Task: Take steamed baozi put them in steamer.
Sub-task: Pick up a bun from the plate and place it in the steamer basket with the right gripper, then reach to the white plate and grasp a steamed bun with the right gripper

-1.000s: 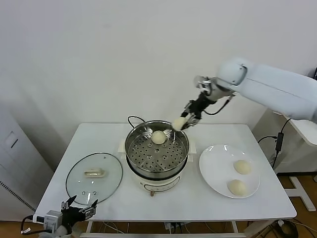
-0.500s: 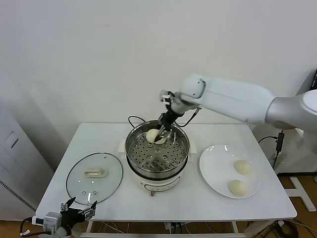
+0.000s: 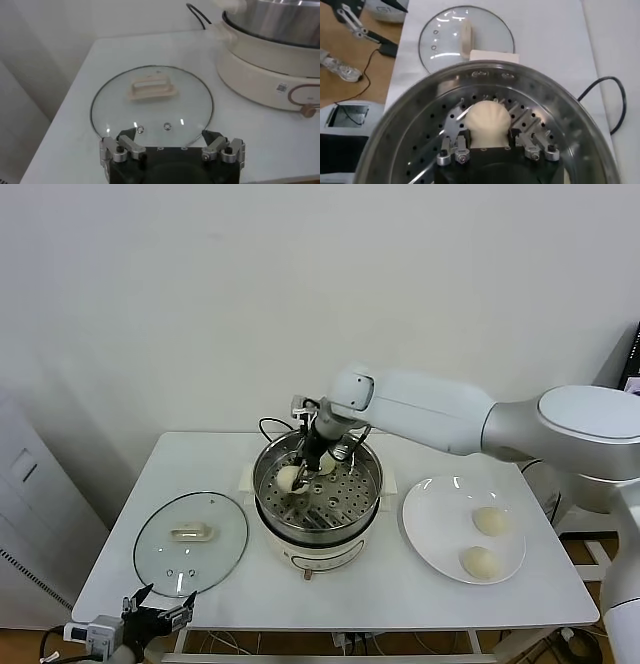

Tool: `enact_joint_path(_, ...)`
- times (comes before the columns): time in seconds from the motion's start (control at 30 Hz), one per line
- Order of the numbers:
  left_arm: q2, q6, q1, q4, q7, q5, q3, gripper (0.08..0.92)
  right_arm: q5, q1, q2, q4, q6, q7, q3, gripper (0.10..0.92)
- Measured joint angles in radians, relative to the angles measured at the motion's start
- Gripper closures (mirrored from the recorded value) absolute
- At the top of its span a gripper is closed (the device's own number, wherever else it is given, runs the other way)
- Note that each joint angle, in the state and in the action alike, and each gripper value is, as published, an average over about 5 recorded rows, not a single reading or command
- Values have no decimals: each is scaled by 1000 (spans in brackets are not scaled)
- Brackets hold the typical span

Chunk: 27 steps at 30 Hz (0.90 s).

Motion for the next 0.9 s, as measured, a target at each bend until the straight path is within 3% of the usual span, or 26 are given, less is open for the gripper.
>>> enact_joint_path(0.2,0,-1,0,0,0,0,0,177,-10,-26,15,-17,-9,19,9,534)
enact_joint_path(0.6,-1,-3,0,3,1,0,-1,177,-18,-7,-9,-4,-12,18,32,225)
enact_joint_path(0.9,2,-6,1,4,1,-4,-9,177,-85,110,-171,75,41,-104,14,203)
